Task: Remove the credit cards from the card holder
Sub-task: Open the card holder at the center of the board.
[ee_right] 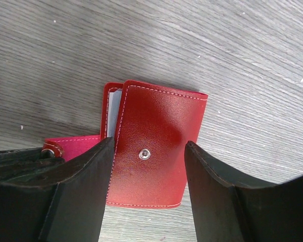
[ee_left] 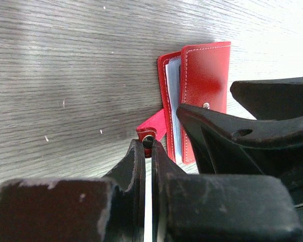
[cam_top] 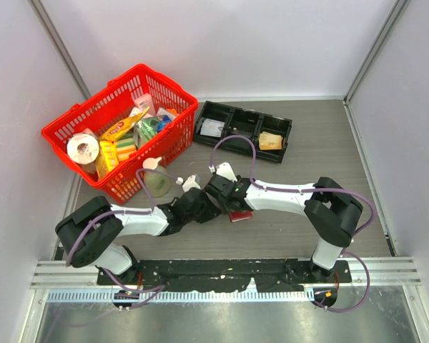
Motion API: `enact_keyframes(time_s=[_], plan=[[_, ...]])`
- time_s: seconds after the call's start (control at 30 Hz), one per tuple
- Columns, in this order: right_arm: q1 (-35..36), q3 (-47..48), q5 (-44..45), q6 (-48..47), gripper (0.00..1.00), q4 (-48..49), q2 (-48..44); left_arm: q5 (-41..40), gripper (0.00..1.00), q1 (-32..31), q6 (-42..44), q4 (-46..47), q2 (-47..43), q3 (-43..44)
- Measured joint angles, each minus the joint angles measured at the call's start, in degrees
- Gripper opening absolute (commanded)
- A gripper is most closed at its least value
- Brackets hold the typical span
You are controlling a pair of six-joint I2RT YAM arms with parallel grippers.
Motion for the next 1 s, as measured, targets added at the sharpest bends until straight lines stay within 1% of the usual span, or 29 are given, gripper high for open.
enact_keyframes(time_s=[0.3,0.5,0.63,0.73,0.9,1.0], plan=[[-0.44,0.09,2.97,-0.46,0.58,-1.57,-1.4,-0.55,0.0,-0.02,0.98,-1.84,-1.81,-1.01],[-3.78,-0.98,3.23,-1.25,0.56,-2.32,-7.58,-1.62,0.0,-0.02,1.62,-4.22,-4.59,-2.25],[-6.45,-3.43,2.29,-1.2,0.55,-1.9,-10.62,-2.64,0.0,-0.02,1.62,-5.79,-6.01,-3.39],[-7.74,-6.12,1.53,-0.9,0.54,-1.51,-11.19,-3.58,0.0,-0.02,1.64,-7.43,-7.5,-3.93],[-9.53,-11.5,-2.14,0.68,0.53,-1.36,-11.3,-5.46,0.0,-0.02,2.12,-10.99,-10.8,-4.98],[-10.23,-13.05,-3.82,1.38,0.54,-1.33,-11.32,-6.32,0.0,-0.02,2.8,-12.87,-12.33,-4.98]])
